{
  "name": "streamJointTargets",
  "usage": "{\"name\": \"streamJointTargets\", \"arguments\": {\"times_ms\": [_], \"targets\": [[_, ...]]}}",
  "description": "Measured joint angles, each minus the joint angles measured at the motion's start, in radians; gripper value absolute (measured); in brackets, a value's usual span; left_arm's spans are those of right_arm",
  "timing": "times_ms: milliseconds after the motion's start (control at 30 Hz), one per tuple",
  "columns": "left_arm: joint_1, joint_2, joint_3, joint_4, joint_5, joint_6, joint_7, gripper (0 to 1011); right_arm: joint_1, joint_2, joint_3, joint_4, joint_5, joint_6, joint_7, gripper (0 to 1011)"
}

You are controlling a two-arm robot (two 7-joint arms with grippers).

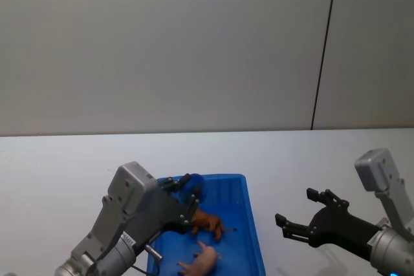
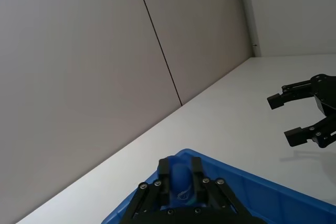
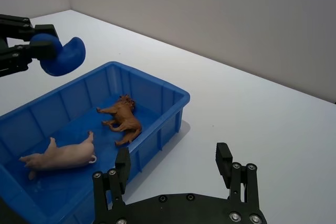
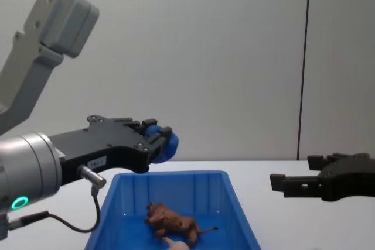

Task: Pick up the two dolls from the table and place them into the box.

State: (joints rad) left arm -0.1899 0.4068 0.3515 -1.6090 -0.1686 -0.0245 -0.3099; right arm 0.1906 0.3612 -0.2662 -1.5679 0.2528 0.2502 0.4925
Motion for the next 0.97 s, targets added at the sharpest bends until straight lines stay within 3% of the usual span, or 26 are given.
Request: {"name": "streamJointTargets", "arguments": {"times_ms": [167, 233, 333, 433, 667, 767, 967], "targets": [[-0.002, -0.003, 0.002, 0.006, 0.01, -0.008, -0.003, 327, 0.0, 0.0, 0.0, 0.0, 0.0, 0.0, 0.0, 1001], [-0.002, -0.004, 0.003, 0.008, 0.014, -0.013, -0.004, 439, 0.0, 0.0, 0.0, 0.0, 0.0, 0.0, 0.0, 1001], [-0.003, -0.005, 0.003, 0.009, 0.018, -0.016, -0.005, 499, 0.0, 0.0, 0.0, 0.0, 0.0, 0.0, 0.0, 1001], [-0.004, -0.007, 0.004, 0.012, 0.023, -0.021, -0.006, 647, 0.0, 0.0, 0.0, 0.0, 0.0, 0.0, 0.0, 1001], [-0.005, -0.01, 0.005, 0.016, 0.027, -0.033, -0.006, 815, 0.0, 0.0, 0.0, 0.0, 0.0, 0.0, 0.0, 1001], [-0.006, -0.012, 0.005, 0.017, 0.027, -0.043, -0.006, 939, 0.0, 0.0, 0.0, 0.0, 0.0, 0.0, 0.0, 1001], [-0.006, -0.014, 0.005, 0.018, 0.026, -0.052, -0.003, 1004, 0.0, 0.0, 0.0, 0.0, 0.0, 0.0, 0.0, 1001]]}}
